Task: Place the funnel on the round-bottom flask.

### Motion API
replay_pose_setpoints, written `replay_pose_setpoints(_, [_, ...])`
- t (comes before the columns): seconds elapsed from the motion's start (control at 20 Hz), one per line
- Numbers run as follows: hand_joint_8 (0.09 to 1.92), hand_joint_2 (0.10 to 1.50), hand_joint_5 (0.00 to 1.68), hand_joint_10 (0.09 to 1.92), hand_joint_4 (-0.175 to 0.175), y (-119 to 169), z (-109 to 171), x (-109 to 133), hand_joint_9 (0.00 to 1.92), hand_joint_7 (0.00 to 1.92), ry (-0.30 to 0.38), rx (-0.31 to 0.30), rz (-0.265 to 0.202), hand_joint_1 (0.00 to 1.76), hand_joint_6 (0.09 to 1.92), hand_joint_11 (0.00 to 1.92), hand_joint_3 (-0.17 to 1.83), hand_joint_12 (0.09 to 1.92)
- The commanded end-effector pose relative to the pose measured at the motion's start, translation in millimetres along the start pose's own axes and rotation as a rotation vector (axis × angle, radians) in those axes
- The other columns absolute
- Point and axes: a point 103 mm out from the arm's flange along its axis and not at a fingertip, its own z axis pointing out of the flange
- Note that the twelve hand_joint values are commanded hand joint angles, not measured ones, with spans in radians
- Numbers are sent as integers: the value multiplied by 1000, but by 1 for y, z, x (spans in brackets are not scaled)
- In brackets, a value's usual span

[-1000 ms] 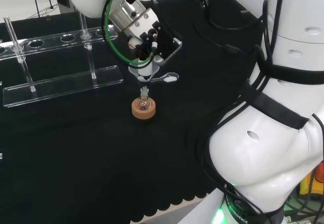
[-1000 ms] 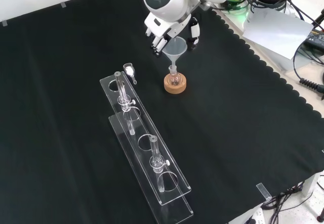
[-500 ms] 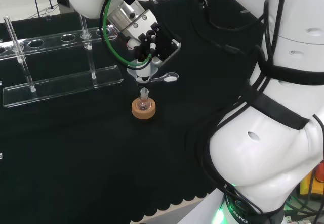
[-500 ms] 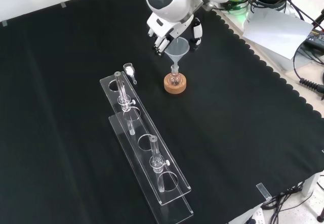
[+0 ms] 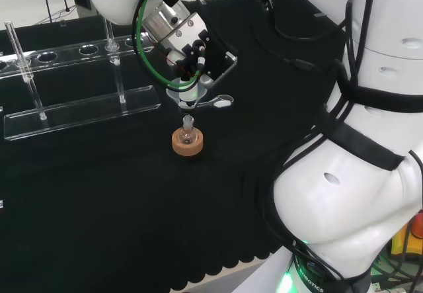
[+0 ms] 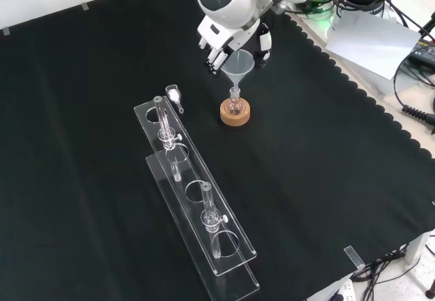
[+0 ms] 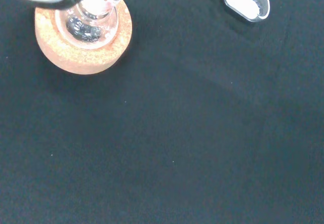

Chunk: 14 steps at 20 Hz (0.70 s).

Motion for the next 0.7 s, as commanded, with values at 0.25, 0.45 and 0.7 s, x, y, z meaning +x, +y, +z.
replay_pose_setpoints(0.25, [673, 737, 624, 454, -19, 5, -2, 2, 1103, 701, -12, 3, 11, 830, 841, 622, 703, 1248])
replay_pose_setpoints(0.45, [674, 738, 624, 455, -19, 6, -2, 3, 1103, 700, -15, 8, 9, 830, 841, 622, 703, 1248])
replay_pose_setpoints(0.7, [674, 738, 625, 456, -19, 12, 5, -5, 1103, 699, 0, 5, -3, 830, 842, 624, 704, 1248])
